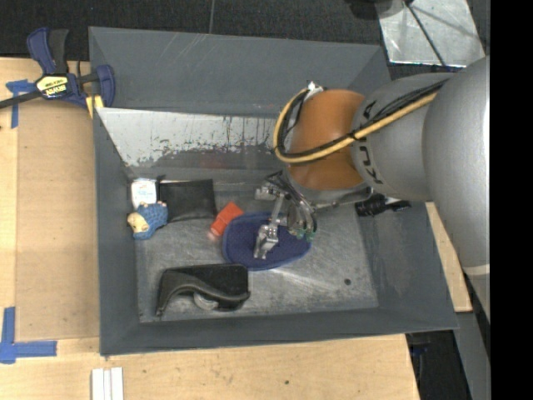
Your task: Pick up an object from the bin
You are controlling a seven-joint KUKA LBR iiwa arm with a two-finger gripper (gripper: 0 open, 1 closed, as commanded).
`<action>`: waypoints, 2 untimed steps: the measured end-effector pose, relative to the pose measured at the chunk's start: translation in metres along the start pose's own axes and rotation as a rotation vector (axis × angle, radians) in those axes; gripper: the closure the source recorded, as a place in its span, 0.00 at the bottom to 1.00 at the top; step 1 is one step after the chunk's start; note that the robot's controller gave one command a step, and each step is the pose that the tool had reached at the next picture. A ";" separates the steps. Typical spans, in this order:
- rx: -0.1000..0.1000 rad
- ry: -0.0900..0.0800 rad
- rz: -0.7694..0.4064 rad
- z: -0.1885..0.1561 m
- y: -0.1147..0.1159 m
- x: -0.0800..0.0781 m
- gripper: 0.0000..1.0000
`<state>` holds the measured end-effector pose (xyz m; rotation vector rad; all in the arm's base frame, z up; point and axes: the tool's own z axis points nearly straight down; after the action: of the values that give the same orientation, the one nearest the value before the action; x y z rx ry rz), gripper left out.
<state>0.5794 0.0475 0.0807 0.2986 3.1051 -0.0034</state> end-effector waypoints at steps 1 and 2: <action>0.004 0.005 0.113 0.001 0.022 0.011 0.00; -0.002 0.008 0.111 -0.002 0.025 0.012 1.00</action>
Offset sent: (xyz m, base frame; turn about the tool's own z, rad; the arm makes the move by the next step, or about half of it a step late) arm -0.0142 0.0293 -0.0107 0.1117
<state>0.5725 0.0745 0.0820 0.4720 3.0913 0.0026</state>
